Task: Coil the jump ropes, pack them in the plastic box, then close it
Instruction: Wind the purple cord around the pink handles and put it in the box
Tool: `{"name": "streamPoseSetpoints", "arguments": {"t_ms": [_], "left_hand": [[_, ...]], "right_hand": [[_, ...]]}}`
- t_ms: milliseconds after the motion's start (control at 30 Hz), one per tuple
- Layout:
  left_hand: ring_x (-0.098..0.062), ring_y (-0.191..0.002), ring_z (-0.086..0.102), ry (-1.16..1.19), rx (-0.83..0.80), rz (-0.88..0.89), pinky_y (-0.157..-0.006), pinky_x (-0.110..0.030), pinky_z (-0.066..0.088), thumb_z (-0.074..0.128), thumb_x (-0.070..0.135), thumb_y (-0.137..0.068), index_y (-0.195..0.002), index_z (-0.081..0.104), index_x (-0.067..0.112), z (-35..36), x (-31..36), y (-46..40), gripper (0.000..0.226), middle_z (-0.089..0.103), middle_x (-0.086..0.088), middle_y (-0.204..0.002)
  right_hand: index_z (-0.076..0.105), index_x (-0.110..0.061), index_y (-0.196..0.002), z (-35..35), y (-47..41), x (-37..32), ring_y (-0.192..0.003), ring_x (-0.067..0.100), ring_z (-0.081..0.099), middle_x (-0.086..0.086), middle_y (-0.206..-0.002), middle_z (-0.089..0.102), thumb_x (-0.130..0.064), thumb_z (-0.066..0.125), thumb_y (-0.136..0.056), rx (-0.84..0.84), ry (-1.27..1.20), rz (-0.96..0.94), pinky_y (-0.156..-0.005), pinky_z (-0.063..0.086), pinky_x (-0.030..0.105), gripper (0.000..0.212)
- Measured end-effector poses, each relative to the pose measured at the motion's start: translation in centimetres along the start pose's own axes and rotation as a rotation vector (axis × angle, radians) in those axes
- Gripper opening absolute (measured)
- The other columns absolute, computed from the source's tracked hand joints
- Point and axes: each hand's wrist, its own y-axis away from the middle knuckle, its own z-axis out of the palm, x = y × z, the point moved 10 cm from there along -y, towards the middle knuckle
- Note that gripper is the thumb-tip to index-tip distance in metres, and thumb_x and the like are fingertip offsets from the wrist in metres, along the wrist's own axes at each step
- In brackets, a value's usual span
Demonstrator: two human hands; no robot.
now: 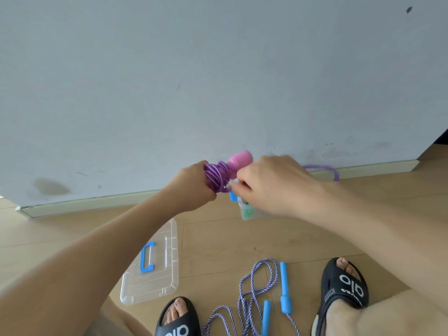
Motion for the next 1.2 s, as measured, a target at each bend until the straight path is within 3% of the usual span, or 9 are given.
{"name": "streamPoseSetpoints", "arguments": {"t_ms": [267,433,500,600,700,800,900,1100,1200], "left_hand": [[-0.016,-0.062,0.049,-0.336,-0.09,0.416,-0.054,-0.028,0.037,0.064,0.025,-0.081,-0.082,0.043,0.024,2.3,5.5,3.3,0.022,0.049,0.009,-0.066],[-0.014,-0.055,0.046,-0.255,-0.117,0.58,-0.05,-0.025,0.031,0.074,0.032,-0.079,-0.087,0.047,0.022,1.9,8.4,6.1,0.03,0.052,0.007,-0.065],[-0.018,-0.063,0.053,-0.085,-0.178,0.518,-0.054,-0.022,0.04,0.084,0.039,-0.07,-0.09,0.056,0.018,1.3,8.5,6.4,0.04,0.063,0.002,-0.072],[-0.011,-0.063,0.054,0.304,-0.264,0.443,-0.063,-0.035,0.047,0.085,0.053,-0.06,-0.091,0.063,0.019,0.3,8.7,6.8,0.051,0.065,-0.005,-0.074],[-0.001,-0.051,0.043,0.553,-0.225,0.417,-0.051,-0.017,0.037,0.076,0.053,-0.076,-0.07,0.066,0.037,-1.0,8.4,6.2,0.02,0.055,0.014,-0.053],[-0.004,-0.039,0.035,0.638,-0.18,0.299,-0.043,-0.013,0.03,0.066,0.06,-0.074,-0.054,0.061,0.037,-1.5,6.9,5.0,0.031,0.047,0.012,-0.044],[-0.009,-0.038,0.029,0.661,-0.182,0.245,-0.043,-0.02,0.026,0.056,0.062,-0.074,-0.048,0.06,0.033,-1.5,5.9,4.3,0.039,0.043,0.008,-0.041],[-0.014,-0.04,0.031,0.646,-0.078,0.066,-0.043,-0.022,0.027,0.061,0.067,-0.07,-0.049,0.059,0.034,-1.0,3.5,2.7,0.039,0.047,0.008,-0.046],[-0.014,-0.041,0.035,0.582,-0.032,0.006,-0.044,-0.023,0.031,0.064,0.064,-0.077,-0.053,0.061,0.034,-0.5,2.6,2.2,0.039,0.051,0.008,-0.051]], "right_hand": [[0.042,-0.015,-0.062,-4.5,-2.3,-1.1,-0.047,0.018,0.034,-0.003,-0.053,0.038,-0.052,0.031,-0.102,0.228,0.136,-0.182,-0.05,0.016,0.031,0.056],[0.042,-0.006,-0.056,-0.3,-3.8,1.8,-0.045,0.016,0.032,0.0,-0.047,0.037,-0.055,0.044,-0.098,0.044,-0.39,-0.051,-0.051,0.029,0.032,0.064],[0.053,-0.004,-0.059,1.2,-3.7,2.8,-0.044,0.013,0.038,-0.002,-0.046,0.043,-0.056,0.046,-0.097,-0.032,-0.617,0.059,-0.05,0.034,0.027,0.065],[0.061,-0.012,-0.067,4.6,-4.0,4.7,-0.043,0.007,0.041,-0.008,-0.05,0.05,-0.052,0.046,-0.099,-0.111,-0.925,0.243,-0.05,0.034,0.021,0.053],[0.063,-0.007,-0.115,7.3,-3.1,5.2,-0.05,0.005,0.051,0.014,-0.088,0.06,-0.033,0.04,-0.105,-0.228,-1.107,0.329,-0.056,0.038,0.027,0.036],[0.046,-0.012,-0.077,6.3,-1.7,5.2,-0.045,0.012,0.026,0.007,-0.056,0.031,0.0,0.027,-0.088,-0.281,-1.334,0.334,-0.051,0.029,0.03,0.025],[0.038,-0.018,-0.066,5.1,-0.8,4.8,-0.043,0.009,0.024,-0.003,-0.051,0.03,0.001,0.023,-0.086,-0.322,-1.521,0.368,-0.053,0.033,0.026,0.031],[0.053,-0.011,-0.088,5.4,0.6,3.7,-0.045,0.008,0.034,0.0,-0.063,0.048,-0.006,0.033,-0.101,-0.239,-1.876,0.587,-0.054,0.038,0.024,0.024],[0.059,-0.004,-0.096,5.0,1.0,3.4,-0.049,0.012,0.042,0.006,-0.071,0.052,-0.001,0.034,-0.096,-0.156,-1.816,0.604,-0.054,0.043,0.027,0.026]]}}
